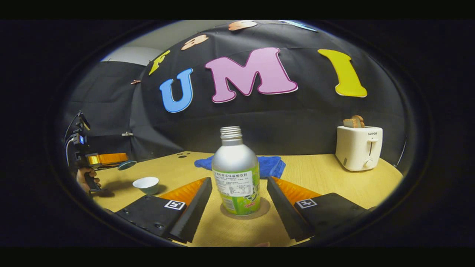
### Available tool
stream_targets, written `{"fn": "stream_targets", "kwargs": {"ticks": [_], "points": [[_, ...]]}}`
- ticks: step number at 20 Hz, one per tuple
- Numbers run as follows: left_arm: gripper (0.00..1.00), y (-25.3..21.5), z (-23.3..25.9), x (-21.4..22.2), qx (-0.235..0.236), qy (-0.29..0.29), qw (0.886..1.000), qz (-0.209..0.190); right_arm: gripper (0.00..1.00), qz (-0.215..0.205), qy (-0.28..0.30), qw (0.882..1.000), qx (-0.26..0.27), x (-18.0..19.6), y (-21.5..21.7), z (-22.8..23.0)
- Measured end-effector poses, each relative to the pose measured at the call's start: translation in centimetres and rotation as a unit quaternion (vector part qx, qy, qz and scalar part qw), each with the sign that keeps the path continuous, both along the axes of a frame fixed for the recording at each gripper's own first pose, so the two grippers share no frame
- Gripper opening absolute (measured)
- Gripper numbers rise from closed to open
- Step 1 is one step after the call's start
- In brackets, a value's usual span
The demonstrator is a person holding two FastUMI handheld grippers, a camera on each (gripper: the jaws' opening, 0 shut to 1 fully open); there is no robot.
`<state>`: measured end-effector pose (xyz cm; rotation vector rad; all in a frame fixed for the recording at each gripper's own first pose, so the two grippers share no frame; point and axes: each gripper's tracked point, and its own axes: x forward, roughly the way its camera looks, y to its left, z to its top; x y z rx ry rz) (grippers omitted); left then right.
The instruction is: Open the teacup lid with one hand, grasp the water bottle and pour water into the teacup with the other hand; after pouring, place the water bottle on the coaster and then close the teacup lid.
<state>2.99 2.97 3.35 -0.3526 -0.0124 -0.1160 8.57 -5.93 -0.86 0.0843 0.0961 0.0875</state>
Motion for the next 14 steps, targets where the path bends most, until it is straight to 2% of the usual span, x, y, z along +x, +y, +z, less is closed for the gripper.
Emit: {"fn": "stream_targets", "kwargs": {"ticks": [5,10,14], "points": [[0.29,-2.5,-1.9,1.2,0.048,0.02,0.999,-0.003,0.94,0.006,-0.028,0.999,-0.038,-4.3,0.0,0.2],[0.29,-3.5,-3.5,1.3,0.083,0.041,0.996,0.014,0.94,0.03,-0.065,0.997,-0.037,-7.4,1.5,1.7],[0.29,-4.0,-4.4,2.2,0.115,0.055,0.991,0.027,0.93,0.045,-0.041,0.997,-0.039,-8.5,2.3,0.2]]}}
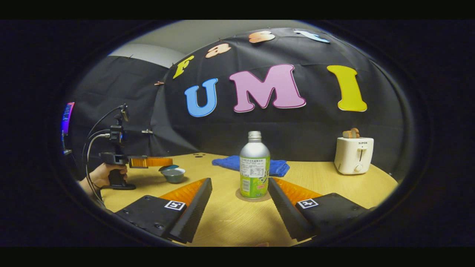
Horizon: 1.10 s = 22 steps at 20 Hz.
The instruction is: Open the teacup lid with one hand, grasp the water bottle and pour water into the teacup with the other hand; after pouring, place the water bottle on the coaster and then close the teacup lid.
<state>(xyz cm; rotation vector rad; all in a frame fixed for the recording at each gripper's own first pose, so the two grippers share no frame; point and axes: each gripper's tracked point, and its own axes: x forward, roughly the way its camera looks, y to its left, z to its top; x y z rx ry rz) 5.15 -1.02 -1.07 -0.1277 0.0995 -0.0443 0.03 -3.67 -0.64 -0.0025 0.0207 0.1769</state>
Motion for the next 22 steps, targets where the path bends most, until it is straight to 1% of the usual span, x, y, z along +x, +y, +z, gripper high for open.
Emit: {"fn": "stream_targets", "kwargs": {"ticks": [4,7,13,14,15,16,17,18,19,20,21,22], "points": [[0.3,-0.4,-0.7,0.8,0.031,0.017,0.999,0.01,0.93,-0.017,-0.004,1.0,0.0,-0.3,-0.8,0.3],[0.3,-0.6,-1.2,1.3,0.048,0.029,0.998,0.015,0.93,-0.018,-0.003,1.0,-0.001,-0.5,-0.7,0.3],[0.29,-0.4,-1.5,1.9,0.06,0.035,0.997,0.019,0.93,-0.018,-0.004,1.0,-0.001,-0.5,-0.7,0.2],[0.3,-0.4,-1.6,2.0,0.062,0.037,0.997,0.018,0.93,-0.018,-0.004,1.0,0.0,-0.5,-0.7,0.3],[0.33,-0.4,-1.8,2.0,0.063,0.039,0.997,0.017,0.93,-0.018,-0.004,1.0,0.0,-0.5,-0.7,0.3],[0.3,-0.3,-1.7,2.1,0.063,0.04,0.997,0.017,0.93,-0.018,-0.004,1.0,0.0,-0.6,-0.7,0.3],[0.33,-0.4,-1.8,2.2,0.063,0.04,0.997,0.017,0.93,-0.018,-0.004,1.0,0.0,-0.5,-0.7,0.3],[0.3,-0.4,-1.8,2.1,0.063,0.04,0.997,0.017,0.93,-0.018,-0.004,1.0,0.0,-0.5,-0.7,0.3],[0.31,-0.4,-1.9,2.1,0.065,0.041,0.997,0.017,0.93,-0.018,-0.004,1.0,-0.001,-0.4,-0.6,0.2],[0.35,-0.4,-1.9,2.2,0.066,0.042,0.997,0.018,0.93,-0.018,-0.004,1.0,-0.001,-0.4,-0.7,0.2],[0.33,-0.4,-2.0,2.2,0.068,0.045,0.996,0.022,0.93,-0.018,-0.004,1.0,-0.001,-0.5,-0.7,0.2],[0.35,-0.3,-2.0,2.3,0.07,0.046,0.996,0.025,0.93,-0.018,-0.004,1.0,-0.001,-0.5,-0.7,0.2]]}}
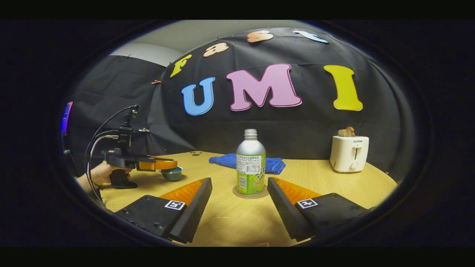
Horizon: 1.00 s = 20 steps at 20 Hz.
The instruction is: Open the teacup lid with one hand, grasp the water bottle and pour water into the teacup with the other hand; after pouring, place the water bottle on the coaster and then close the teacup lid.
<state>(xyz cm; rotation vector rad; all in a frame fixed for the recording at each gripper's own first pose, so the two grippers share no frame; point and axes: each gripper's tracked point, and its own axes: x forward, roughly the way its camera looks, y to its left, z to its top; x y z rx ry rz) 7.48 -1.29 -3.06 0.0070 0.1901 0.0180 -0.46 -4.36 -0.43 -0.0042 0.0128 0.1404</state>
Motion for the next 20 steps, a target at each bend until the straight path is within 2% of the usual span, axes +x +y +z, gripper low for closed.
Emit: {"fn": "stream_targets", "kwargs": {"ticks": [3,4,6,7,10,11,12,16,20], "points": [[0.43,0.3,-0.1,-0.3,0.003,-0.001,1.0,0.013,0.93,0.0,0.0,1.0,0.0,0.0,0.0,0.0],[0.56,0.6,-0.2,-0.5,0.002,0.0,1.0,0.019,0.93,0.0,0.0,1.0,0.0,0.0,0.0,0.0],[0.7,0.5,0.2,-1.2,-0.002,-0.008,1.0,0.028,0.93,0.0,0.0,1.0,0.0,-0.1,0.0,0.0],[0.72,0.4,0.6,-1.6,-0.002,-0.02,0.999,0.031,0.93,0.0,0.0,1.0,0.0,0.0,0.0,-0.1],[0.88,0.1,2.3,-2.8,0.009,-0.077,0.996,0.038,0.93,-0.008,0.0,1.0,-0.001,0.0,-0.2,-0.1],[0.88,0.1,2.7,-3.3,0.005,-0.095,0.995,0.041,0.93,-0.012,0.0,1.0,-0.001,-0.2,-0.2,-0.1],[0.89,-0.6,2.4,-3.7,-0.007,-0.089,0.995,0.034,0.93,-0.016,-0.001,1.0,-0.001,-0.3,-0.2,-0.1],[0.92,-2.0,2.5,-4.5,-0.002,-0.092,0.995,0.028,0.93,-0.036,-0.002,0.999,-0.003,-0.6,0.2,-0.1],[0.92,-4.5,2.6,-5.3,-0.004,-0.094,0.996,-0.004,0.93,-0.056,-0.003,0.998,-0.004,-0.7,-0.2,0.0]]}}
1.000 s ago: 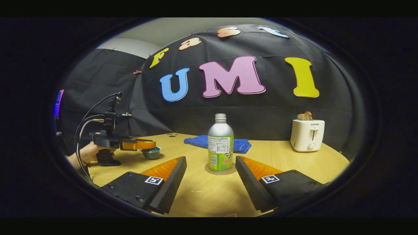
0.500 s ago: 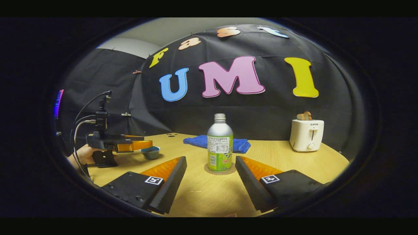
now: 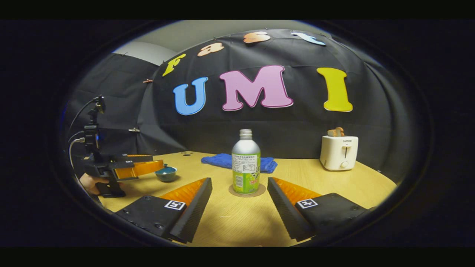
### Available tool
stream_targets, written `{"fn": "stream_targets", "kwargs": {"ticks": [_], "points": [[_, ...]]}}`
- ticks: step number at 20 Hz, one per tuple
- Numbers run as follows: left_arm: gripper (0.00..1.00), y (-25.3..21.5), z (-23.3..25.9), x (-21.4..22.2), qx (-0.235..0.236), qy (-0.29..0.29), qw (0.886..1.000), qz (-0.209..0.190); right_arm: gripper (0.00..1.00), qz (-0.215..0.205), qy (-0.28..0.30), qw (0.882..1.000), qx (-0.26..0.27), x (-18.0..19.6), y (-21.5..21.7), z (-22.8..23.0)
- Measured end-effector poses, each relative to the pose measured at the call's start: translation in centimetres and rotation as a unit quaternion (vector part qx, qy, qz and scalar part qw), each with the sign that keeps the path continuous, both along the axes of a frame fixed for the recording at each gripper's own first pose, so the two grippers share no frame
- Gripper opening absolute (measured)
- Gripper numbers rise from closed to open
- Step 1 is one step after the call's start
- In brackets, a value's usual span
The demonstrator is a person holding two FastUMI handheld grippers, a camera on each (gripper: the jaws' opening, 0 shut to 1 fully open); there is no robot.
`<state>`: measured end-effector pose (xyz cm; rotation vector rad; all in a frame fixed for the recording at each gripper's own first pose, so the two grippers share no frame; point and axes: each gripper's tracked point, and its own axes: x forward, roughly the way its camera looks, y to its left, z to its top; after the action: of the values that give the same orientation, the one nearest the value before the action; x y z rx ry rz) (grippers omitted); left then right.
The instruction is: Open the teacup lid with one hand, grasp the water bottle and pour water into the teacup with the other hand; after pouring, place the water bottle on the coaster and then close the teacup lid.
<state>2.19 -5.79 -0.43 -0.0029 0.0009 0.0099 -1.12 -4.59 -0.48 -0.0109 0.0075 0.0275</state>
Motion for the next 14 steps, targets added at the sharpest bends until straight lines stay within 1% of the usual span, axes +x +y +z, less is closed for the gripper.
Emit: {"fn": "stream_targets", "kwargs": {"ticks": [2,14], "points": [[0.92,-0.49,0.02,-0.03,0.0,-0.001,1.0,-0.011,0.93,-0.009,0.0,1.0,0.0,-0.12,-0.25,0.01],[0.92,-0.15,-0.08,0.04,-0.001,-0.001,1.0,-0.005,0.93,-0.011,0.0,1.0,0.0,-0.14,-0.23,-0.05]]}}
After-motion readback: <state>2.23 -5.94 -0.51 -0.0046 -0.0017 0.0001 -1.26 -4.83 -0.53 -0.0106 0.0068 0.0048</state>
